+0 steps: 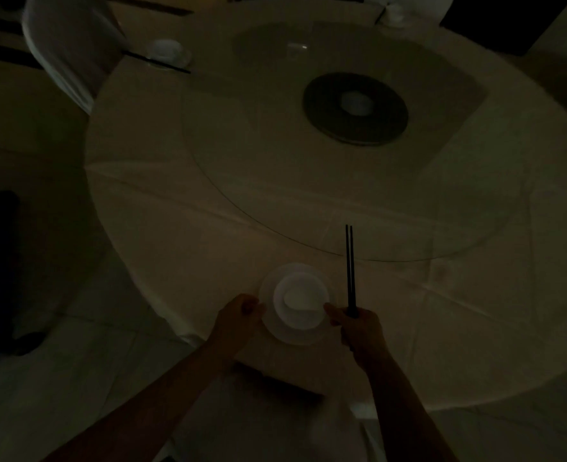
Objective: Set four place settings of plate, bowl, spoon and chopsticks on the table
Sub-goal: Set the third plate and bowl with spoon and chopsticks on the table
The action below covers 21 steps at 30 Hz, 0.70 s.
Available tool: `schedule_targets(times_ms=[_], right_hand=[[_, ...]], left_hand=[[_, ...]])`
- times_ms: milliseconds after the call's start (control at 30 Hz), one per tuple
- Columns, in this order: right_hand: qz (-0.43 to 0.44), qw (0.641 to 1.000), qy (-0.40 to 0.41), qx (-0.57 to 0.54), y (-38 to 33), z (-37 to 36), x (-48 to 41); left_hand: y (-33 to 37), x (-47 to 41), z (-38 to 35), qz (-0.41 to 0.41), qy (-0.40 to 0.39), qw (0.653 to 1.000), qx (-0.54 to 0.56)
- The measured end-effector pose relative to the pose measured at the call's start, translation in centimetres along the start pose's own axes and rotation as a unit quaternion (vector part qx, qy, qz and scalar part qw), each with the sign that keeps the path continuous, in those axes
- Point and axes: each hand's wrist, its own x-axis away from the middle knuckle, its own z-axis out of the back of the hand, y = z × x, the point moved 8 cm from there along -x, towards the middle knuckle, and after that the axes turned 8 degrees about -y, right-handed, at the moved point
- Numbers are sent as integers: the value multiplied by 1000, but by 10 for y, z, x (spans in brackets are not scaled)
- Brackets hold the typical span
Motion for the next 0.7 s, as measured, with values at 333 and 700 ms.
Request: schedule_targets(times_ms=[333,700], right_hand=[[-45,991,57,-116,29,20,21],[-47,976,26,-210,65,-15,66]], left_hand=[[7,20,6,-27,53,998,-32],[17,66,-91,-65,-239,959,-138]])
